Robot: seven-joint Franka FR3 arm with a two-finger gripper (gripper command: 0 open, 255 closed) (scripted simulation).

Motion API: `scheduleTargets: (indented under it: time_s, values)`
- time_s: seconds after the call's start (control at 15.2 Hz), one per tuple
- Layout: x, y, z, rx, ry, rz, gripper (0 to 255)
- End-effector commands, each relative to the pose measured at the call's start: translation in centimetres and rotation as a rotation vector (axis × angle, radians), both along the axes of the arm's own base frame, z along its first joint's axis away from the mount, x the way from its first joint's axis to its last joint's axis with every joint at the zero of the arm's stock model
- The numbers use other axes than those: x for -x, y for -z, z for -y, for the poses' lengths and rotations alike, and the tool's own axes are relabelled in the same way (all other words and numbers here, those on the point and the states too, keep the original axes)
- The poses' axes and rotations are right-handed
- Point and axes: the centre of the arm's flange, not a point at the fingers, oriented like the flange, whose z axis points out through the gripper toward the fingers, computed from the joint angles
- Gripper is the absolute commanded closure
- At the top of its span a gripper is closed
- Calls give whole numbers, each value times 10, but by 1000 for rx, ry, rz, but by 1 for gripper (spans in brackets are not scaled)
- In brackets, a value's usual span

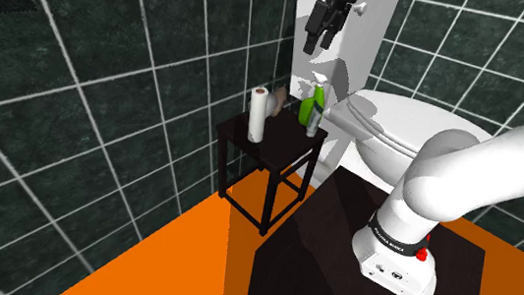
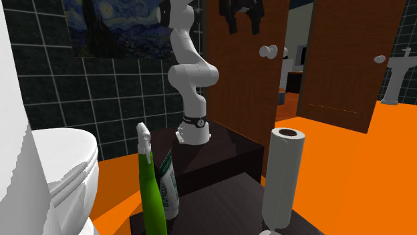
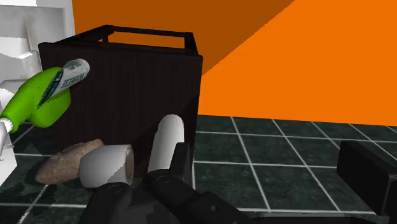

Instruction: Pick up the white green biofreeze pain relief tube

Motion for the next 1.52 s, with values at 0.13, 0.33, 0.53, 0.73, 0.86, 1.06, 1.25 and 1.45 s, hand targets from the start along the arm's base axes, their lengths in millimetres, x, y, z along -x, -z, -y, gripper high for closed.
scheduleTargets:
  time_s: [0.13,0.33,0.53,0.73,0.86,1.06,1.25,1.45]
  values:
    - [-18,15,16,-6,51,-33,0]
    - [-43,39,41,-16,128,-82,0]
    - [-65,64,68,-25,204,-131,0]
    - [-83,91,97,-34,281,-180,0]
    - [-93,109,116,-41,332,-213,0]
    - [-106,137,146,-50,409,-262,0]
    - [-114,166,176,-59,485,-311,0]
    - [-119,196,207,-69,562,-360,0]
